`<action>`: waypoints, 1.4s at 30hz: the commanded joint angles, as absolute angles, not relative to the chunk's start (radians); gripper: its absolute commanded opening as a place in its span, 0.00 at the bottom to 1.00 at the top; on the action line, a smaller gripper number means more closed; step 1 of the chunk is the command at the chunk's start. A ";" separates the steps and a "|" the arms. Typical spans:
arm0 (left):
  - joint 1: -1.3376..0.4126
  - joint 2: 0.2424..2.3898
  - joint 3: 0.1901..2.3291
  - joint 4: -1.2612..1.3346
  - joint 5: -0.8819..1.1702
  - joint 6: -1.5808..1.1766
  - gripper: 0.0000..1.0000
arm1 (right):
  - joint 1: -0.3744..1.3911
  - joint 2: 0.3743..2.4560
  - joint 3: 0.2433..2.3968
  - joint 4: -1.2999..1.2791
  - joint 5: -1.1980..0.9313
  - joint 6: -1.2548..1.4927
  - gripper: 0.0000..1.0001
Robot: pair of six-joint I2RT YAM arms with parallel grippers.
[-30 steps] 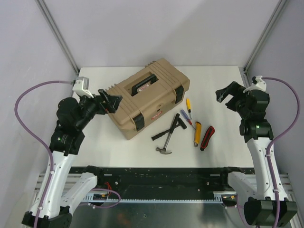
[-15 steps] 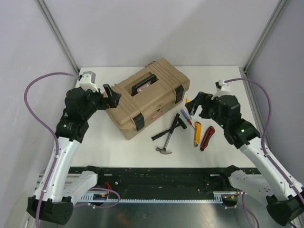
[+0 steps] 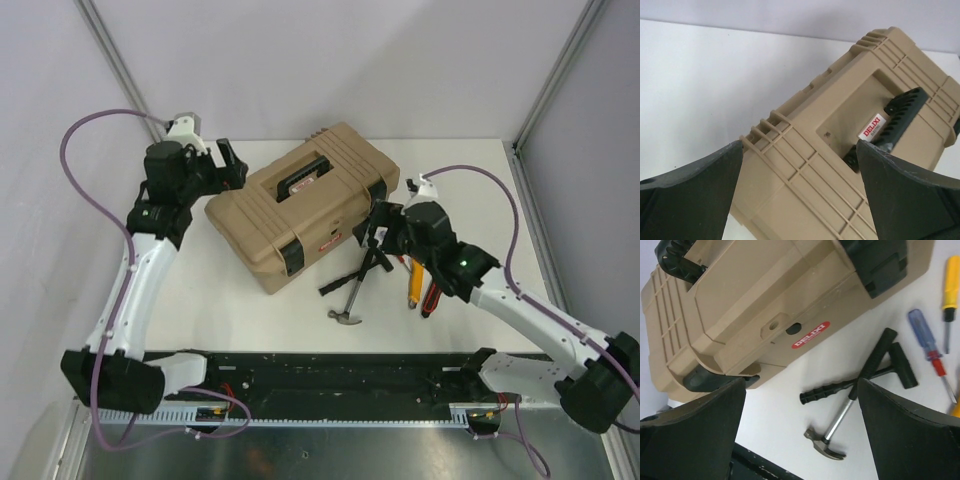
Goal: Pack the tool kit
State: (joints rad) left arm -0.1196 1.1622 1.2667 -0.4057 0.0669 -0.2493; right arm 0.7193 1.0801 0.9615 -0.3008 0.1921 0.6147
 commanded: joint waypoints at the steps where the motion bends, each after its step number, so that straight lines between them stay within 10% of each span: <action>1: -0.066 1.260 1.309 -0.344 0.209 -0.252 0.99 | 0.747 1.144 0.959 -0.137 0.156 0.717 0.98; 22: 0.028 1.385 1.089 -0.227 0.545 -0.374 0.99 | 0.639 1.470 0.959 0.304 -0.180 0.930 0.99; 36: 0.015 1.094 0.775 -0.224 0.602 -0.470 0.88 | 0.424 1.608 0.999 0.474 -0.417 0.902 0.73; 42: 0.011 0.921 0.677 -0.226 0.598 -0.528 0.88 | 0.361 1.687 1.087 0.487 -0.458 0.907 0.83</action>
